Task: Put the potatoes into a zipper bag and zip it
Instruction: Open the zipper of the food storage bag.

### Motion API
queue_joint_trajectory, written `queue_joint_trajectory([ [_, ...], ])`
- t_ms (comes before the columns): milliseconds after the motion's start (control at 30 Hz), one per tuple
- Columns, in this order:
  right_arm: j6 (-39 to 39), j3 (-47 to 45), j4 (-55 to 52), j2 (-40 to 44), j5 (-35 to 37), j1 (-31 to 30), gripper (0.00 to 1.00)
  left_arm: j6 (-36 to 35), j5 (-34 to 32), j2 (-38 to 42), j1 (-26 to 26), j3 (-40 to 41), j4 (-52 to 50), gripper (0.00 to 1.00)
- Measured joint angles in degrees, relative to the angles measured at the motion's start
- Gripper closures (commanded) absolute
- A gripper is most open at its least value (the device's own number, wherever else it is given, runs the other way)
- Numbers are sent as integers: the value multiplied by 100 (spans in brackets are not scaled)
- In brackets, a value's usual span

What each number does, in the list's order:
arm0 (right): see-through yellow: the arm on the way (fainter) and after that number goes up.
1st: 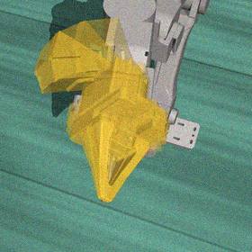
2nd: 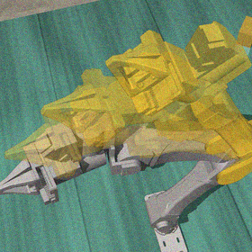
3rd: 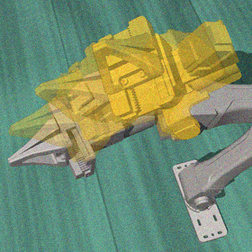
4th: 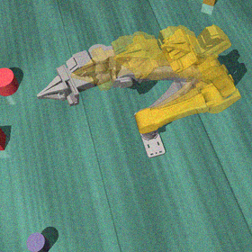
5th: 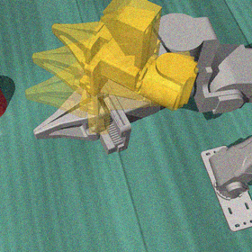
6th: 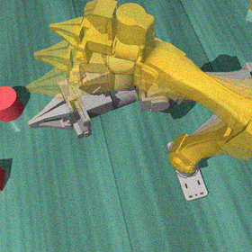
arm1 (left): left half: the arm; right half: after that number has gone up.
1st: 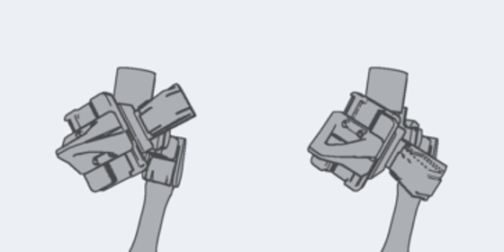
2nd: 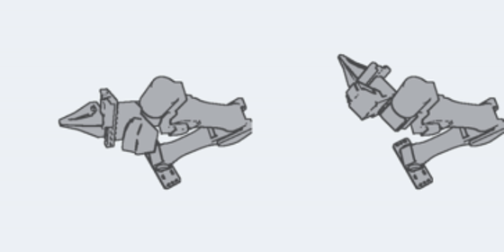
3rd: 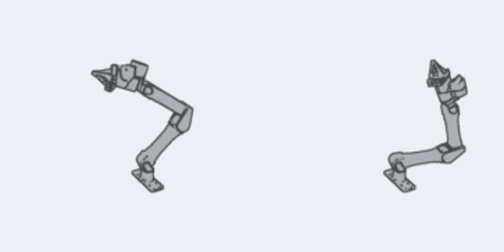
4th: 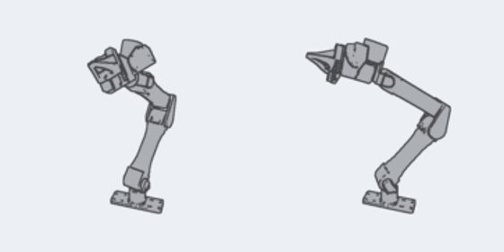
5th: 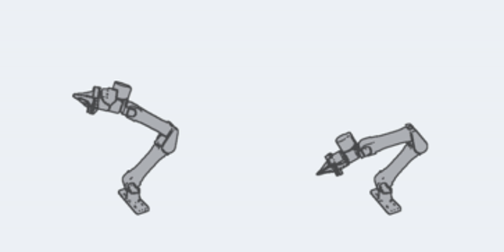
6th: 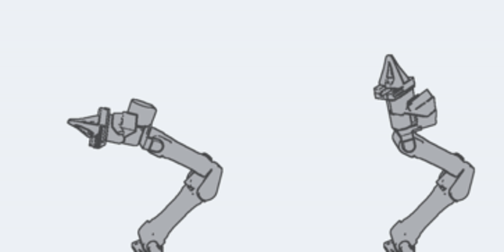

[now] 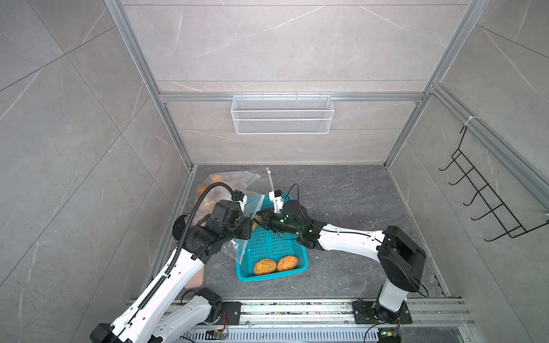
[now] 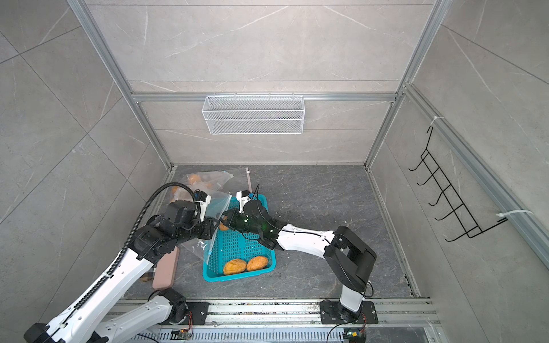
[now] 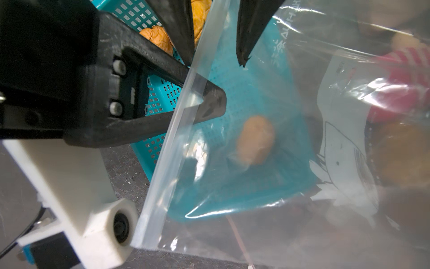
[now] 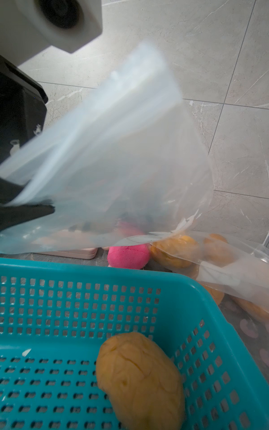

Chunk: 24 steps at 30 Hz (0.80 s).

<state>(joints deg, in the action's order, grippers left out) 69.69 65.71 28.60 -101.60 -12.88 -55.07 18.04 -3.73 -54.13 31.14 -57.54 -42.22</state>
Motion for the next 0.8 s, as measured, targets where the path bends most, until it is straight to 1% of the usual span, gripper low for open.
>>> queue_joint_trajectory([
  [167, 11, -57, -4, 2, -2, 0, 100, 15, -87, -33, 0, 140, 87, 67],
  [500, 24, -118, -2, 2, 2, 0, 100, 151, -481, -17, 17, 293, 157, 66],
  [733, 22, -129, -4, 2, 4, 13, 100, 247, -525, -2, 212, 457, 146, 66],
  [800, 22, -129, -2, 2, 2, 17, 100, 264, -538, 15, 275, 501, 127, 68],
])
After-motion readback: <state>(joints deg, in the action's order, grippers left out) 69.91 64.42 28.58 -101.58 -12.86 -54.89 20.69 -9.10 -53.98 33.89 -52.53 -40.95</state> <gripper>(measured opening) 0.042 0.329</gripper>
